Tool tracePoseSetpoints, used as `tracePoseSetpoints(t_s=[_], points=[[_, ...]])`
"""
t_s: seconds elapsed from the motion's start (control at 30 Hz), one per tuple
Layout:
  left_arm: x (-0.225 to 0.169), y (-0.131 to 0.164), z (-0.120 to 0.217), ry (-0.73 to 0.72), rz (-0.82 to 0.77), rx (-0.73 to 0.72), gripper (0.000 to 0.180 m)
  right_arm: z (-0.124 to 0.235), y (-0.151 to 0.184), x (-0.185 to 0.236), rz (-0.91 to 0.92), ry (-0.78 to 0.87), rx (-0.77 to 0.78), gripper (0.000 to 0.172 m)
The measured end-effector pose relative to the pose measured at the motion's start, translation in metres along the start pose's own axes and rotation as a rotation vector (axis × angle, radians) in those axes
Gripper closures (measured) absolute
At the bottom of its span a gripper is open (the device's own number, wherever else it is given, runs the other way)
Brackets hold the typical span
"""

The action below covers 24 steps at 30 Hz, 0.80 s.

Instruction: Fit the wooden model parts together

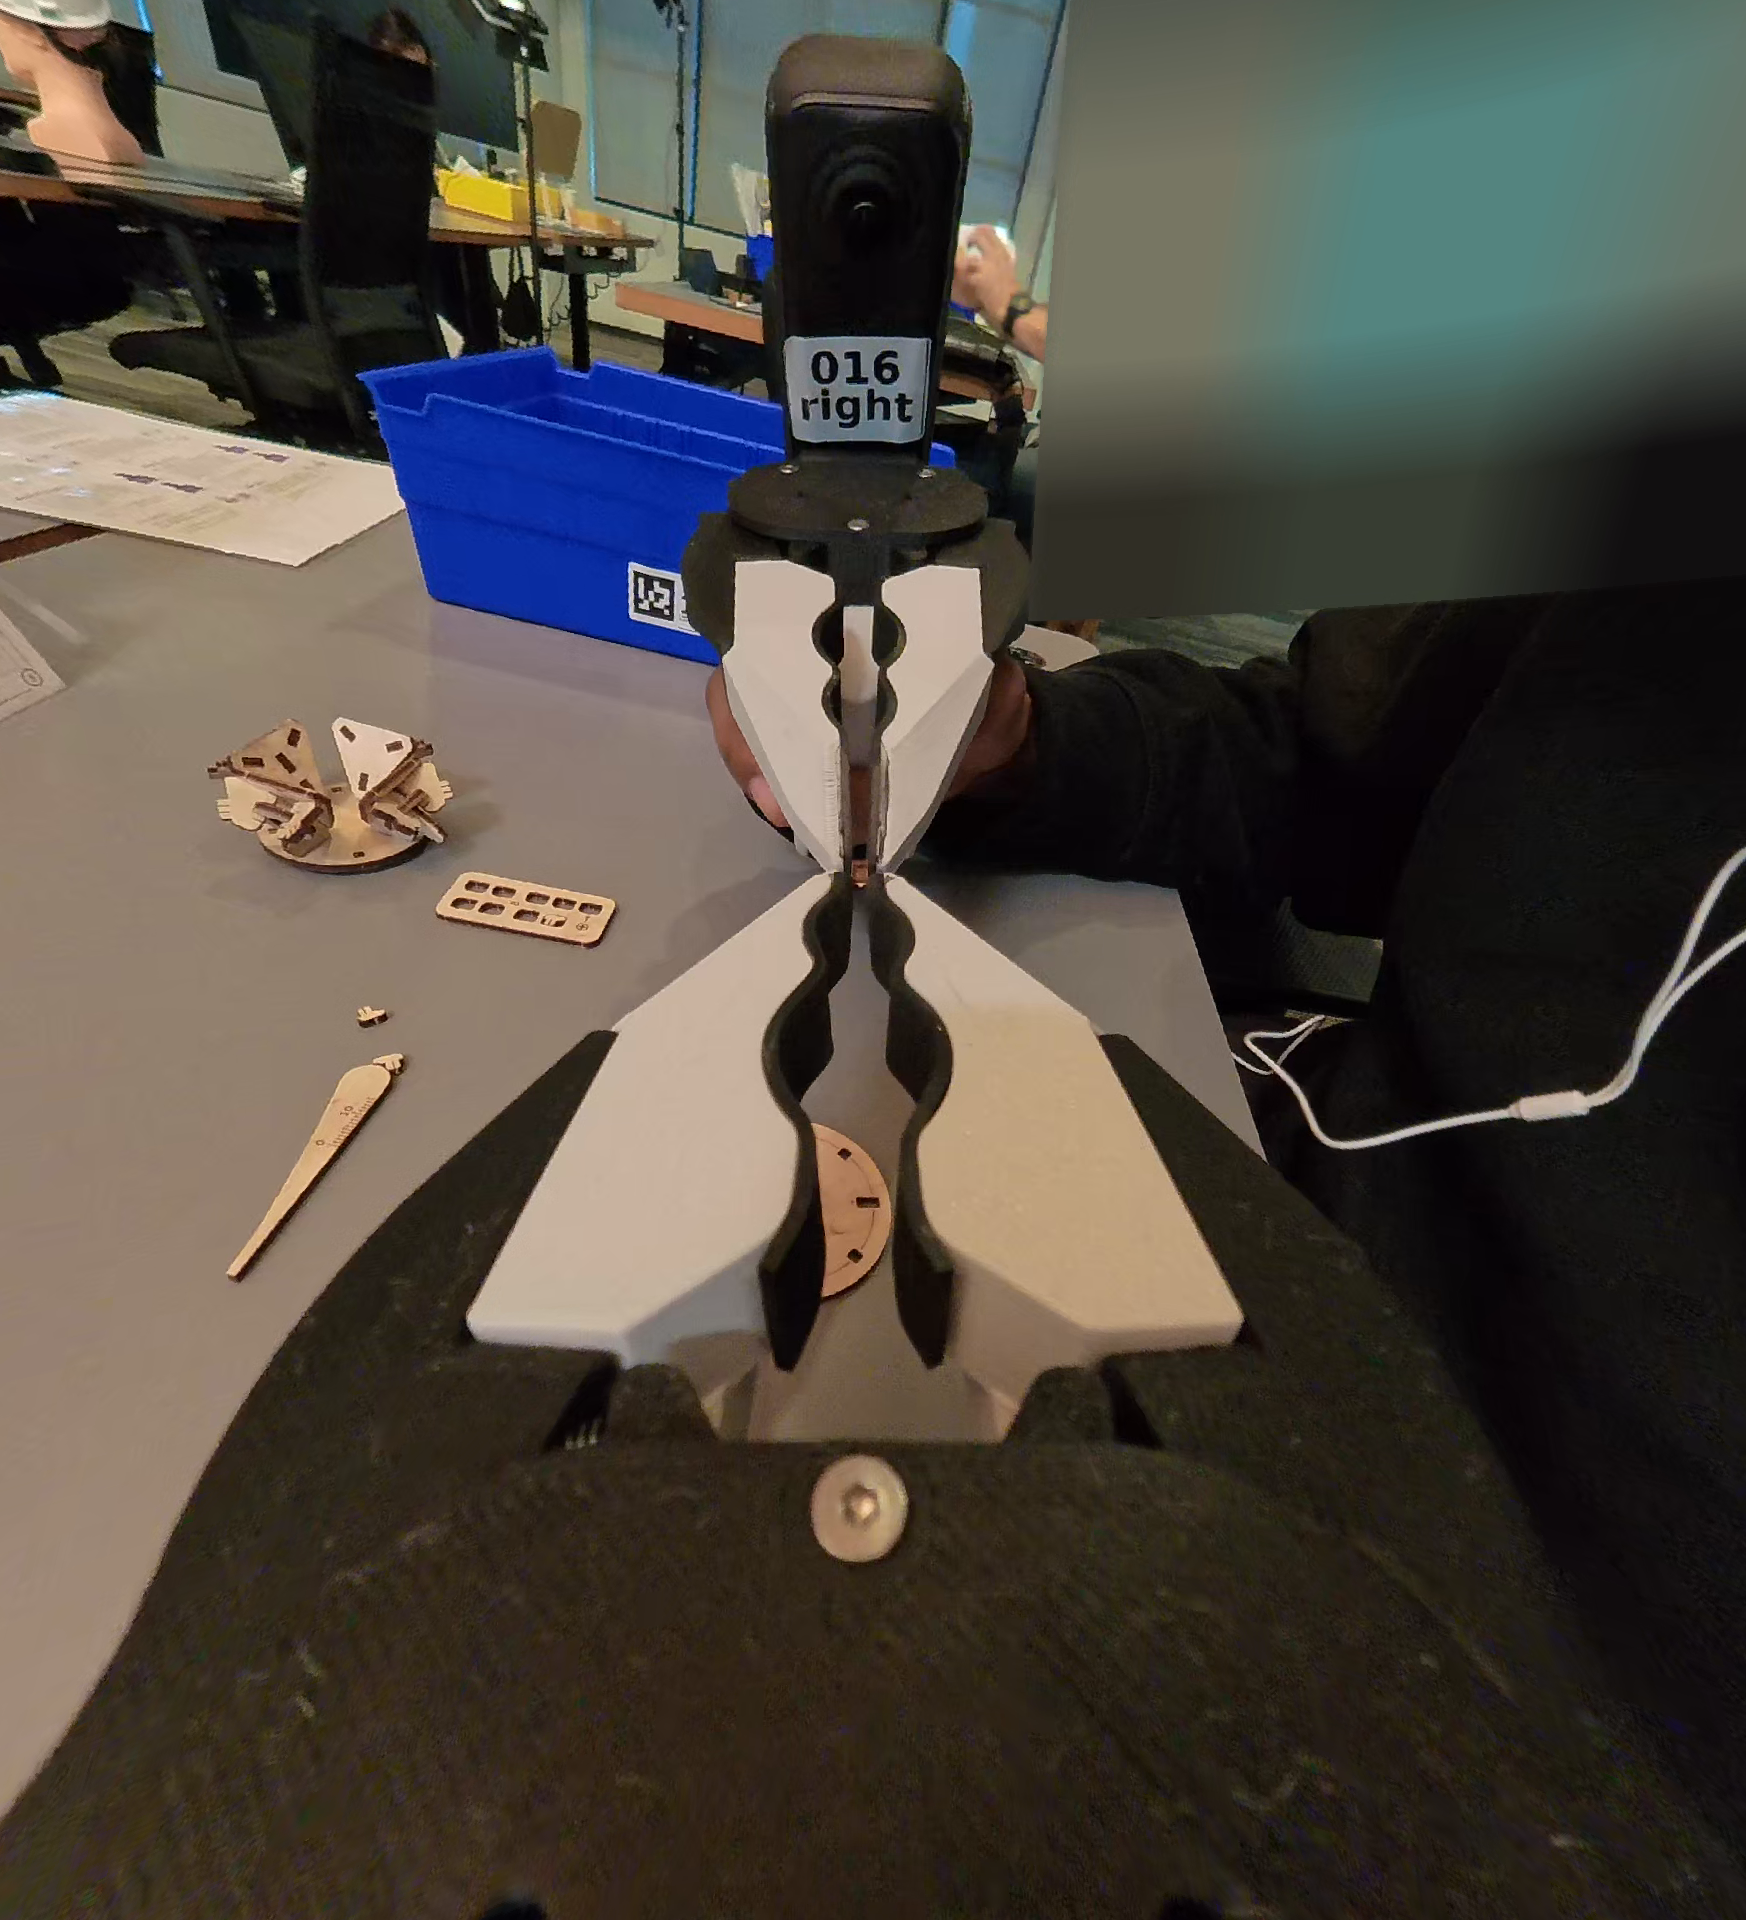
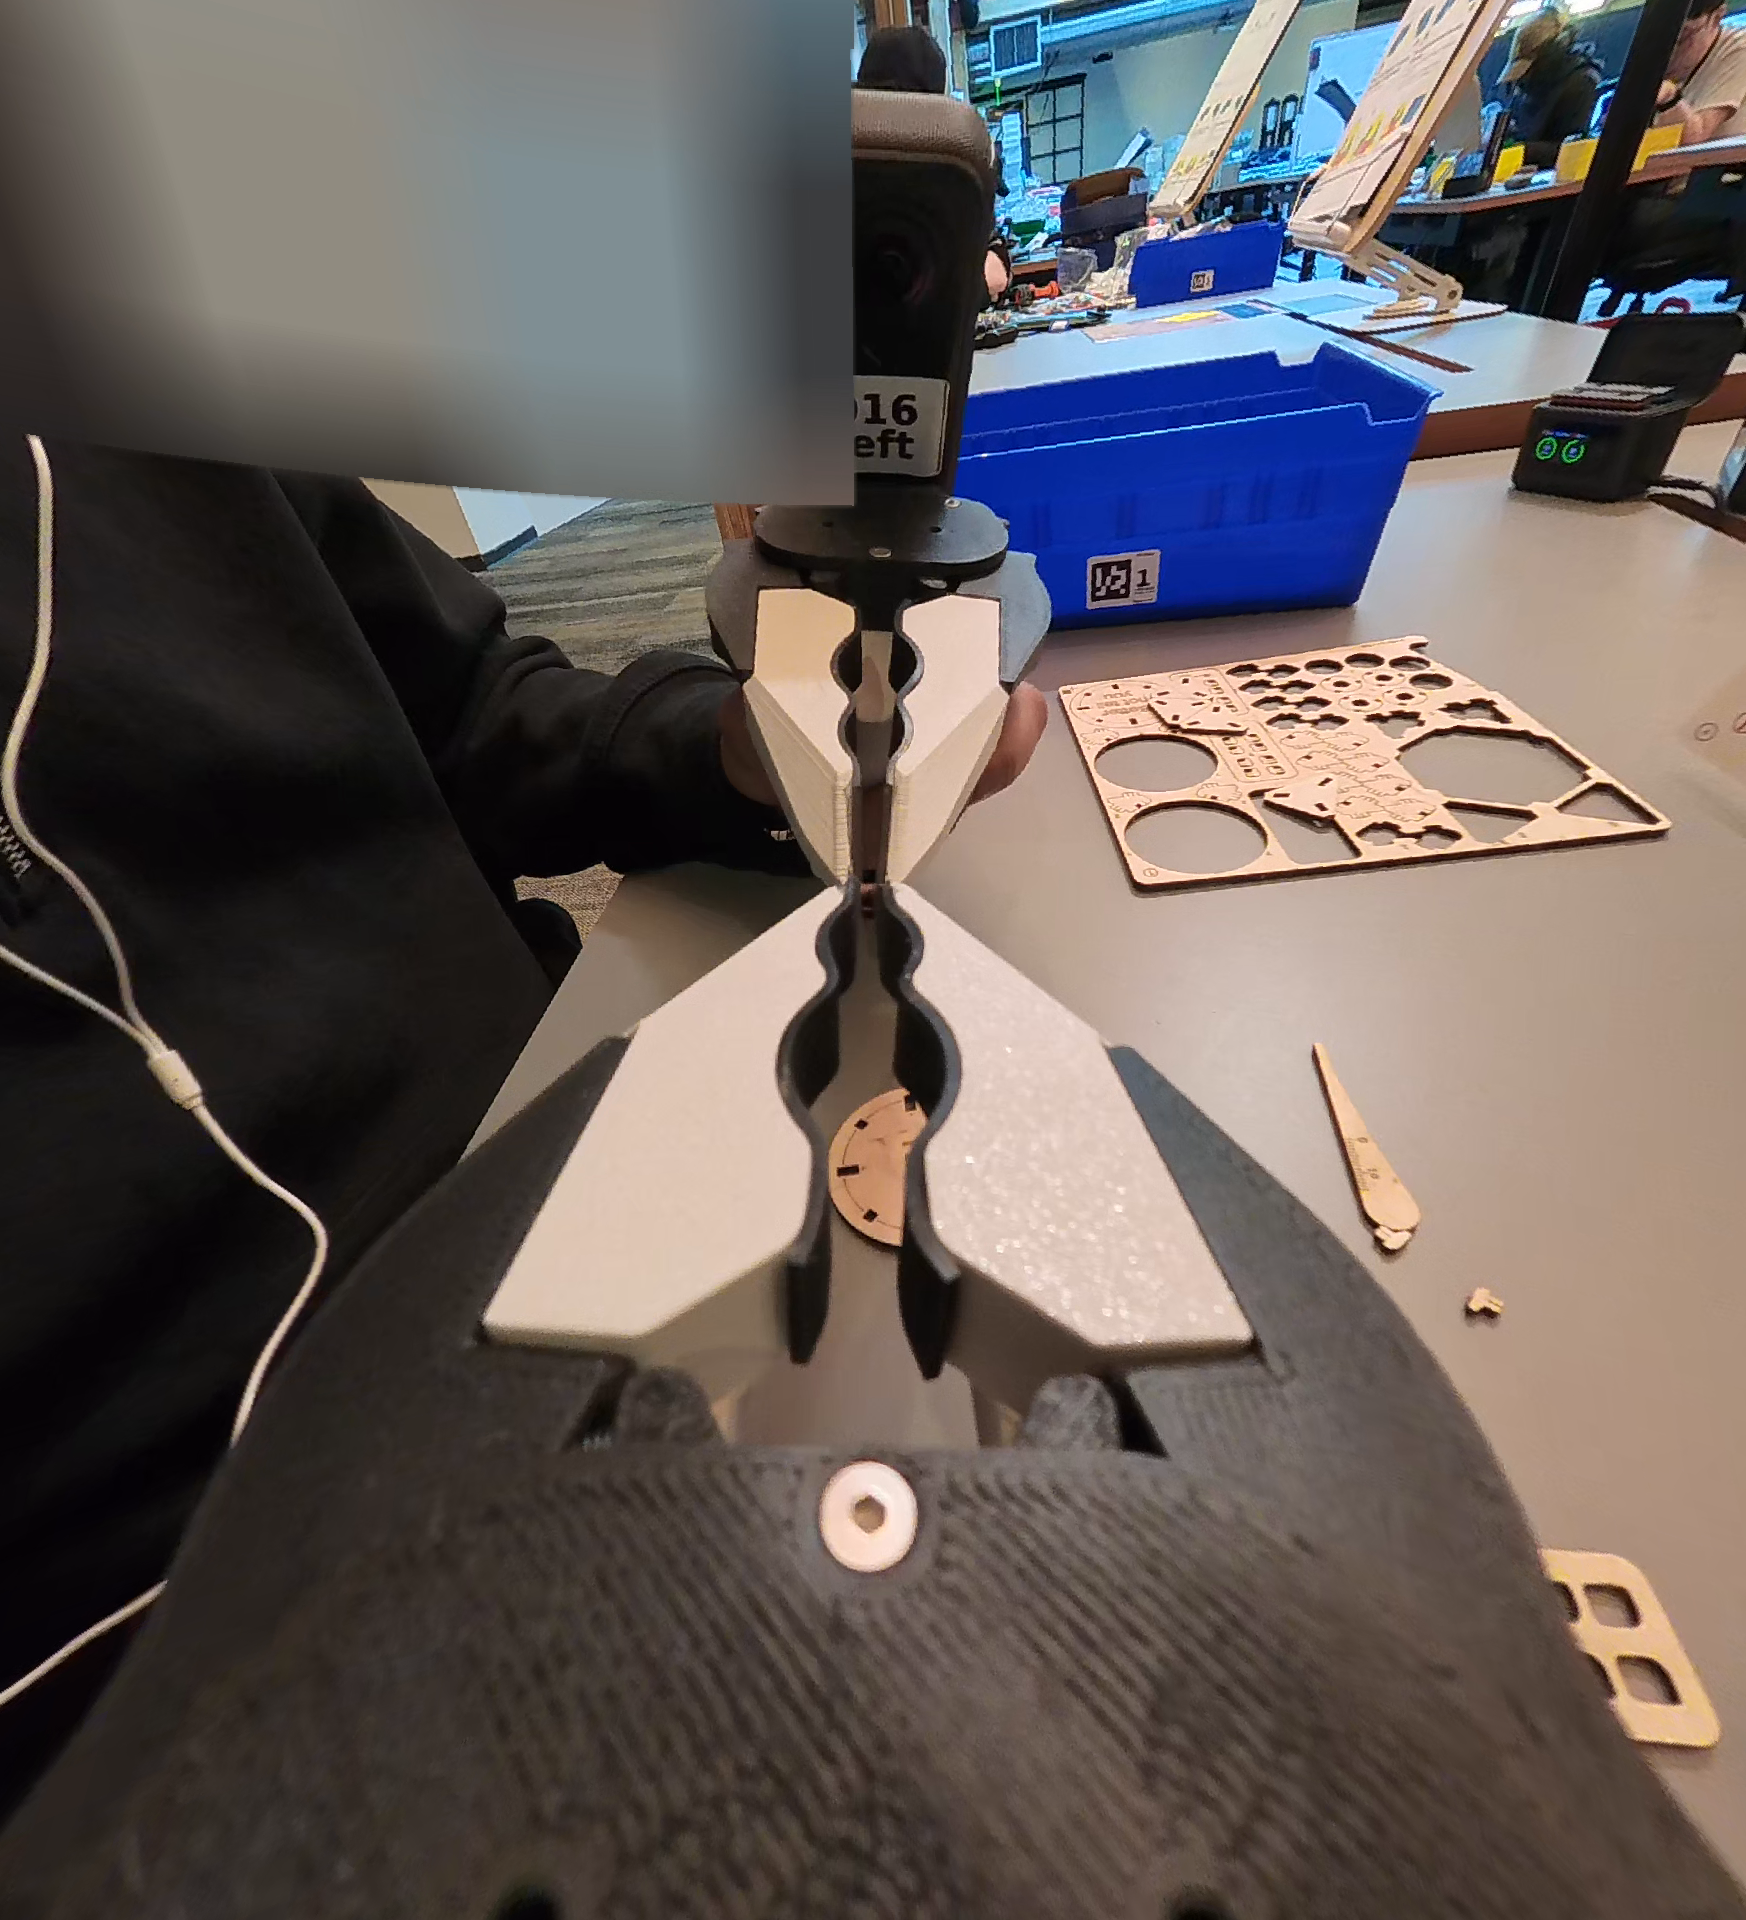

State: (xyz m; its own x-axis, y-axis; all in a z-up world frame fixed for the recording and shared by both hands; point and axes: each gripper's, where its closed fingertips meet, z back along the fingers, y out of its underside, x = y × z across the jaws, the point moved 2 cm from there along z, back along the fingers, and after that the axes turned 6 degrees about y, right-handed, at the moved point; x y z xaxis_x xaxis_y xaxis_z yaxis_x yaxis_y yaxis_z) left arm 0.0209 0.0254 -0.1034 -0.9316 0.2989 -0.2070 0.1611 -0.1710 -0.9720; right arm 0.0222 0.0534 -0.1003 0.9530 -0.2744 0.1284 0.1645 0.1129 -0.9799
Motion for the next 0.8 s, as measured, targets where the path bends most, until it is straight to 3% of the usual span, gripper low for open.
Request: tracePoseSetpoints(t_s=[0.57, 0.8], points=[[0.003, -0.003, 0.002, -0.022, 0.008, -0.022, 0.18, 0.0, -0.004, -0.002, 0.0, 0.042, -0.002, 0.171], [0.015, -0.001, 0.006, -0.1, 0.038, -0.025, 0.16, 0.01, -0.01, -0.021, -0.094, 0.148, -0.031, 0.172]])
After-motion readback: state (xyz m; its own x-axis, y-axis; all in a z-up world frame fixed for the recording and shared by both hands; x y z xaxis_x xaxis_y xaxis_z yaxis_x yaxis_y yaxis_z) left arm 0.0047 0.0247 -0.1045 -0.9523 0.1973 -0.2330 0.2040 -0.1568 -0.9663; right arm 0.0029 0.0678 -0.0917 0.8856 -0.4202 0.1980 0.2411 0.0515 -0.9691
